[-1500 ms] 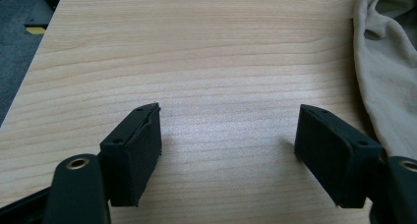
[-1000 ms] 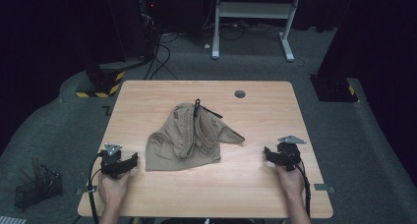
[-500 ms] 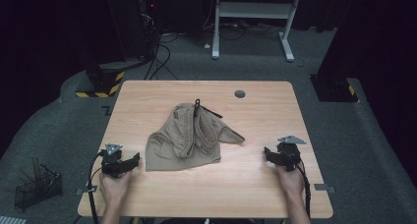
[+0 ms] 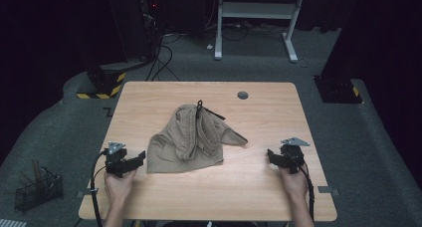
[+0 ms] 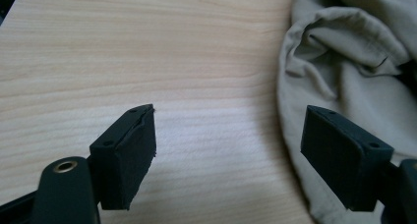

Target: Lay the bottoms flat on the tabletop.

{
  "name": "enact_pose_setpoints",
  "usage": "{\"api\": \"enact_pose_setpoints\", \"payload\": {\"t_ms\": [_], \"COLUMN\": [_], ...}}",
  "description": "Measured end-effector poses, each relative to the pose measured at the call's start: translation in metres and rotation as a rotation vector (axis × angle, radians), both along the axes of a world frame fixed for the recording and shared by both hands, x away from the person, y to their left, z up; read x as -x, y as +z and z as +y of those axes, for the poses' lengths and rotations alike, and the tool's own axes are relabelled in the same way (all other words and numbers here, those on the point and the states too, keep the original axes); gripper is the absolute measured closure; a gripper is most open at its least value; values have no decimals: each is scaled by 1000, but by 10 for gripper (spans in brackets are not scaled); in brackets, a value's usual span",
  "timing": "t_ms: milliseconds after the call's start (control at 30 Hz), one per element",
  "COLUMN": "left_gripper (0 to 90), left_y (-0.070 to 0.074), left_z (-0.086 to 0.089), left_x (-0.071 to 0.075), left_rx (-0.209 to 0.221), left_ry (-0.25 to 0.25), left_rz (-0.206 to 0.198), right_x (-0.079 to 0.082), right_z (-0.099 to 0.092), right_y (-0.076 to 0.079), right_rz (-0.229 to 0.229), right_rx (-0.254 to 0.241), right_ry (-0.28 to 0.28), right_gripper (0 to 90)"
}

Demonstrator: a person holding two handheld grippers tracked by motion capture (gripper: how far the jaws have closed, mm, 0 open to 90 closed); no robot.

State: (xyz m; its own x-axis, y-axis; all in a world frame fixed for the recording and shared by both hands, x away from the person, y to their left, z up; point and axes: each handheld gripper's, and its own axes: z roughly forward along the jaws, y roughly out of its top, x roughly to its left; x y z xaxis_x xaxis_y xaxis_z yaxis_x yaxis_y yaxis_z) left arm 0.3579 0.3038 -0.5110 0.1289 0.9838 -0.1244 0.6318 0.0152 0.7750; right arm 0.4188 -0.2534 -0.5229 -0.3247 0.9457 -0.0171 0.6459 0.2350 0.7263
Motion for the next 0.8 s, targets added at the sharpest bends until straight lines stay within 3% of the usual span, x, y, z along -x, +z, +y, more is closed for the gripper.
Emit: {"api": "enact_pose_setpoints", "payload": {"t_ms": [33,300,567,800], "left_gripper": [216,214,197,191], "left_y": [2,10,16,20], "left_z": [-1,-8,-16,-27], "left_x": [-2,-12,-25,-35], "left_rx": [21,54,105,92], "left_ry": [-1,-25,-54,-84], "left_rz": [-10,-35,-36,-35], "right_x": [0,0,0,0], "right_z": [0,0,0,0], "right_y": [0,0,0,0], "right_rz": [-1,-1,-1,0], "right_rx": [0,2,2,1], "right_ry": [1,6,8,10], "right_gripper": [298,298,298,298]}}
